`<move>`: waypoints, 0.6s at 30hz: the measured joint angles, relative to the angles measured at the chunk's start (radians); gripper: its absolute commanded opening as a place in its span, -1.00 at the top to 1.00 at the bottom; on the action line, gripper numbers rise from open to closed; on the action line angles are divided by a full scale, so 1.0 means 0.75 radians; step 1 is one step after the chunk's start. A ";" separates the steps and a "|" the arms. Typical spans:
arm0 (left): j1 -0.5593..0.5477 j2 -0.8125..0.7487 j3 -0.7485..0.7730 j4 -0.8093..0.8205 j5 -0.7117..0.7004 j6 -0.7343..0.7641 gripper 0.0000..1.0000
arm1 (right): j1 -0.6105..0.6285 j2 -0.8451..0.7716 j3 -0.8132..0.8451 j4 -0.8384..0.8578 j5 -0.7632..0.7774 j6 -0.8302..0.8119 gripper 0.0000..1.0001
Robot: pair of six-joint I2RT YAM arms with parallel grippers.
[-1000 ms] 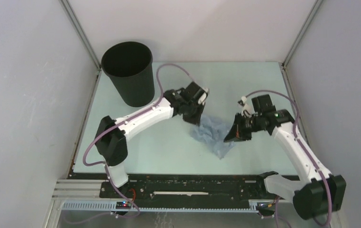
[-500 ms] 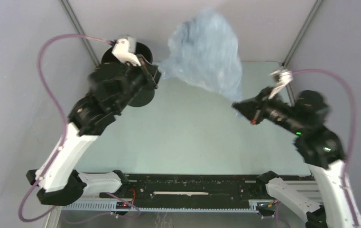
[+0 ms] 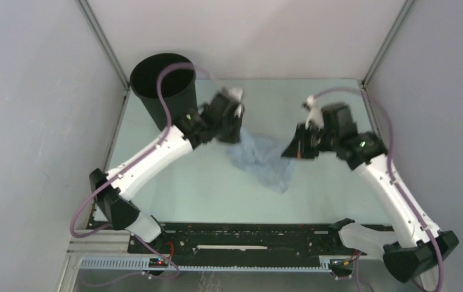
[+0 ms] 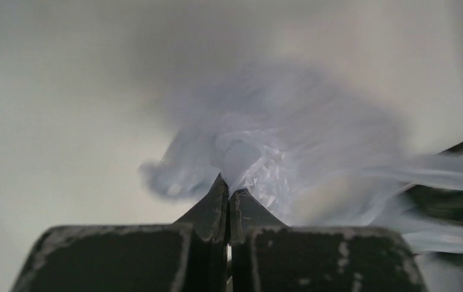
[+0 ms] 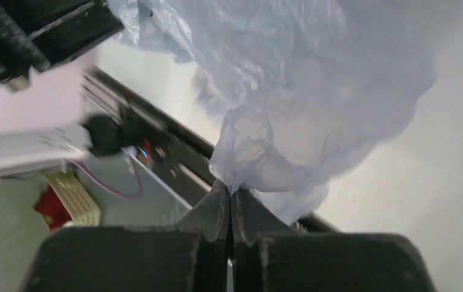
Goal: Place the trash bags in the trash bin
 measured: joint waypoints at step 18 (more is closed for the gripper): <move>0.066 -0.459 -0.247 0.387 -0.021 -0.087 1.00 | 0.080 -0.265 -0.133 0.308 0.052 0.058 1.00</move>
